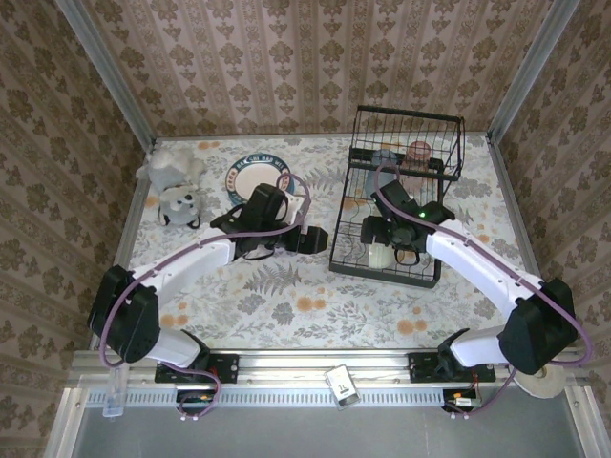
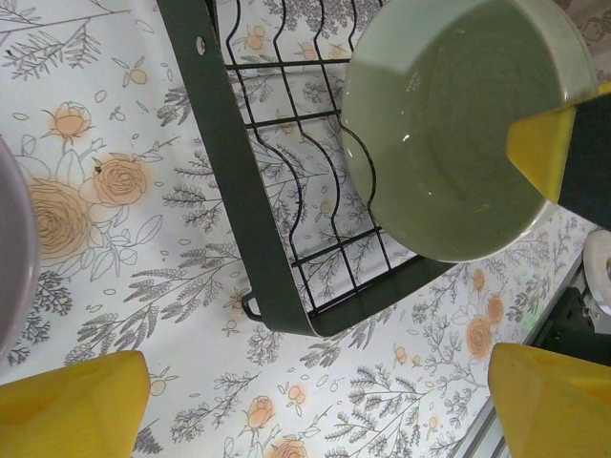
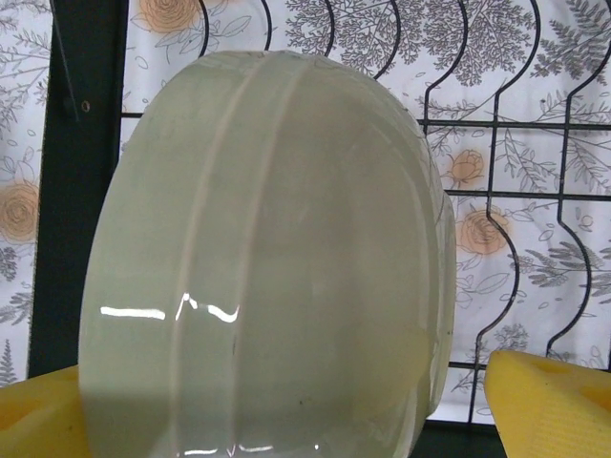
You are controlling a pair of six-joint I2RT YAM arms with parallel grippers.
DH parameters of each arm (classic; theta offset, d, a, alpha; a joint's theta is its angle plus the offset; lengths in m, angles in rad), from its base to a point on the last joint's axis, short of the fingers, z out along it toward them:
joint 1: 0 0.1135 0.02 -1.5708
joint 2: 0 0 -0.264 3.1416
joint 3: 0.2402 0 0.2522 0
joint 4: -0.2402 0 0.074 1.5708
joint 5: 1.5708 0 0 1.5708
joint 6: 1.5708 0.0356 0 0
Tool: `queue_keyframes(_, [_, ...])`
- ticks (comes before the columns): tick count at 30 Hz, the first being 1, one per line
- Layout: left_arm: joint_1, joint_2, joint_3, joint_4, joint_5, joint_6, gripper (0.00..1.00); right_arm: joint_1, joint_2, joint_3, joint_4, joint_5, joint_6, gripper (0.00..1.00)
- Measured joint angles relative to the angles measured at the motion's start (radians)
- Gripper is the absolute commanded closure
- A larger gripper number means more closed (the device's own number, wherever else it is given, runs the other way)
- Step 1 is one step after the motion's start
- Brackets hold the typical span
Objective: Unload the mixed dishes from the dish rack
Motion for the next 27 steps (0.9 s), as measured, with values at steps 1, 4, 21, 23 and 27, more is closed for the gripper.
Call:
queue_keyframes(1, [-0.003, 0.003, 0.0, 0.003, 0.001, -0.003, 0.09, -0.004, 0.003, 0.0, 0.005, -0.005, 0.0, 0.06])
queue_keyframes(4, [-0.009, 0.004, 0.0, 0.01, 0.003, -0.011, 0.09, -0.011, 0.019, 0.0, 0.011, -0.012, 0.003, 0.04])
queue_keyframes(21, [-0.013, 0.029, -0.006, 0.043, 0.003, -0.019, 0.11, -0.019, 0.074, 0.0, 0.031, -0.047, 0.003, 0.17])
queue_keyframes(23, [-0.013, 0.032, -0.006, 0.044, 0.003, -0.019, 0.11, -0.019, 0.074, 0.0, 0.031, -0.048, 0.003, 0.19])
queue_keyframes(27, [-0.013, 0.04, -0.006, 0.044, 0.005, -0.019, 0.14, -0.019, 0.074, 0.0, 0.032, -0.044, -0.001, 0.29])
